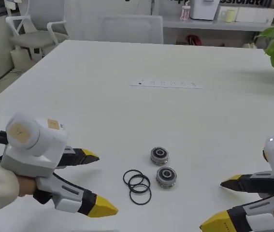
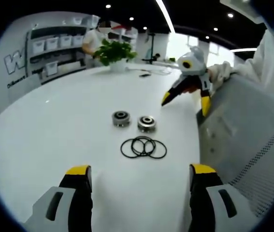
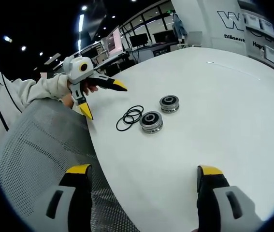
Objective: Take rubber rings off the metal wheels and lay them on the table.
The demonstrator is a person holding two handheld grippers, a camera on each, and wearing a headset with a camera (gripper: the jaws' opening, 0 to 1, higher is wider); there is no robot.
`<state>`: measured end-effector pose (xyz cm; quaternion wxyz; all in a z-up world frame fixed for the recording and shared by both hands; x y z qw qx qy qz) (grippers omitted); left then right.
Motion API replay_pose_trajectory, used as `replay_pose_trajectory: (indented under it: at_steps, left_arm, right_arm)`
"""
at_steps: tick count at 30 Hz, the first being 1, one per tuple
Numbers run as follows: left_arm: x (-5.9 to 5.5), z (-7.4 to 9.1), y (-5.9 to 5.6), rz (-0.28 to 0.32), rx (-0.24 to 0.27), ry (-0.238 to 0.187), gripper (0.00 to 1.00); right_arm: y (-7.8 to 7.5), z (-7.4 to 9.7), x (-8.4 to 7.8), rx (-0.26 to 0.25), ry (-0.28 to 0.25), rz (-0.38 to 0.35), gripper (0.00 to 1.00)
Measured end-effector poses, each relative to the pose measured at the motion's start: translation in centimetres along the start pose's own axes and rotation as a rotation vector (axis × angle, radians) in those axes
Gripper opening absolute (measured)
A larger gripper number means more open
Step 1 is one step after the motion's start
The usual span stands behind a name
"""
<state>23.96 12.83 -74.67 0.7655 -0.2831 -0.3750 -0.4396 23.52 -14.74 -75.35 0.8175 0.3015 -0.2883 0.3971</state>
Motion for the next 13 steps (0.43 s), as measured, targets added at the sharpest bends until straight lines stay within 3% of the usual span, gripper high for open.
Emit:
replay_pose_trajectory:
  at_steps: [13]
  left_arm:
    - [-0.44, 0.48, -0.61, 0.018, 0.011, -0.014, 0.84]
  right_arm:
    - [0.19, 0.12, 0.04, -0.007, 0.001, 0.013, 0.85]
Point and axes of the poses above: the centre of the closed fingertips' face, and the gripper's own axes: z roughly backward along the fingers, y roughly to its left, x roughly out of its top, the point moved 7 cm from there along z, roughly backward along the fingers, and after that the axes turned 2 degrees about -x, right-handed, at the moved point
